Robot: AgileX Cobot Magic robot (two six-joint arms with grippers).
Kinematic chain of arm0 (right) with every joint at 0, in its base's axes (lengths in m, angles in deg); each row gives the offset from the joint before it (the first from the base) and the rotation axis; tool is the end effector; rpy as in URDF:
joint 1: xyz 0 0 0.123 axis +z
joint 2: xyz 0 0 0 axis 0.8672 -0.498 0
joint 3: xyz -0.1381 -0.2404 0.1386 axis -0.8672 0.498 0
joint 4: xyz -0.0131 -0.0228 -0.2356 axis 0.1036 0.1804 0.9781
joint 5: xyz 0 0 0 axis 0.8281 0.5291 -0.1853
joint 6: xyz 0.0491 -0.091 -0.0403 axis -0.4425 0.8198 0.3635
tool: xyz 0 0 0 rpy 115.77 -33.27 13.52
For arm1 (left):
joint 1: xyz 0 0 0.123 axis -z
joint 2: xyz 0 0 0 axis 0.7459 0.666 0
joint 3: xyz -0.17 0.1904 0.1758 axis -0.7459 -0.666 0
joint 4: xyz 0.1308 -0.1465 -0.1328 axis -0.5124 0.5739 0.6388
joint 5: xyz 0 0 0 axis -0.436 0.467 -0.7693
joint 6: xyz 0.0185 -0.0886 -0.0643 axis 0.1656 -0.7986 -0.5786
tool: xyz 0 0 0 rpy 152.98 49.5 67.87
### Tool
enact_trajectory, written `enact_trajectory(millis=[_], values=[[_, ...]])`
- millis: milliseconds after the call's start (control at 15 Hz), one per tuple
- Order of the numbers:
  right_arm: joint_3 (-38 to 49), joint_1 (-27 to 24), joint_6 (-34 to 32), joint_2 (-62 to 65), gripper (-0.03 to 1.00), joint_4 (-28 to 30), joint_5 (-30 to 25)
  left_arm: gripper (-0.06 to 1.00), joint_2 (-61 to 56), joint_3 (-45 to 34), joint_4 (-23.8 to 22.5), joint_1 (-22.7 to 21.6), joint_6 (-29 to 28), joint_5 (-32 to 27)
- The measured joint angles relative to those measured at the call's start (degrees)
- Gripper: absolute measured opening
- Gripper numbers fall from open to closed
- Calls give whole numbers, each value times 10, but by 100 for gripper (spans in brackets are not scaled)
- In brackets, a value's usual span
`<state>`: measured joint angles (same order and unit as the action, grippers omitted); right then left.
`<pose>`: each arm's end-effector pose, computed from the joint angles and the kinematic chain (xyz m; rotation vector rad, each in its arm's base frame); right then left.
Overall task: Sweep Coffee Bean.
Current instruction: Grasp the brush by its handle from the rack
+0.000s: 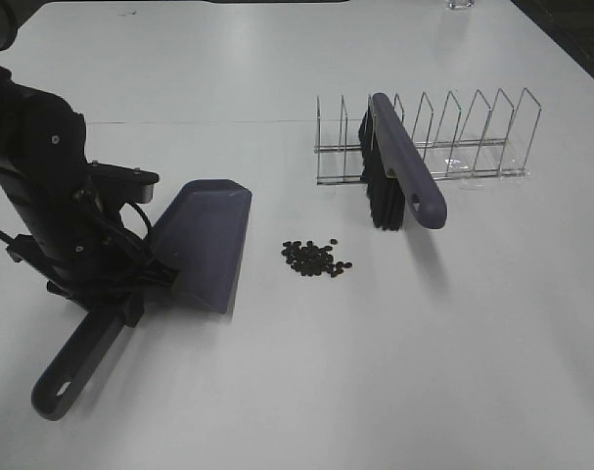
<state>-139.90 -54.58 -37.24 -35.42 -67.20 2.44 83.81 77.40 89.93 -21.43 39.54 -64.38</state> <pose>0.1467 0.0215 0.3364 -0.2186 2.5699 0.0988 0.2981 -0.1517 0.1310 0.4398 3.0526 -0.0432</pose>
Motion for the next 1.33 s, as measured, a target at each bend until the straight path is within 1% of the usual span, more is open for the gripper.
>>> enact_trajectory(millis=[200, 400, 600, 667, 733, 800, 933, 1000, 1067, 1133, 1200, 1267, 1333], values=[[-91, 0, 0, -162, 94, -4, 25, 34, 0, 0, 0, 0, 0, 0], [-183, 0, 0, -302, 94, -12, 37, 34, 0, 0, 0, 0, 0, 0], [-235, 0, 15, -405, 94, -28, 119, 34, 0, 0, 0, 0, 0, 0], [-238, 0, 15, -415, 94, -33, 131, 34, 0, 0, 0, 0, 0, -2], [-258, 0, 15, -449, 94, -58, 149, 34, 0, 0, 0, 0, 0, -5], [-278, 0, 15, -474, 93, -70, 146, 34, 0, 0, 0, 0, 0, -8], [-325, 0, 15, -523, 90, -80, 124, 34, 0, 0, 0, 0, 0, -10], [-390, 0, 14, -576, 88, -84, 78, 34, 0, 0, 0, 0, -1, -10], [-409, 0, 13, -592, 85, -85, 59, 34, 0, 0, 0, 0, -1, -10], [-458, 2, 5, -633, 84, -83, 16, 34, 0, 0, 0, 0, -1, -10], [-503, 6, -1, -672, 83, -77, -22, 34, 0, 0, 1, 0, -1, -10], [-590, 26, -28, -733, 83, -45, -79, 34, 0, 0, 3, 0, -2, -10], [-625, 40, -38, -757, 83, -24, -88, 34, 0, 0, 4, 0, -2, -10]])
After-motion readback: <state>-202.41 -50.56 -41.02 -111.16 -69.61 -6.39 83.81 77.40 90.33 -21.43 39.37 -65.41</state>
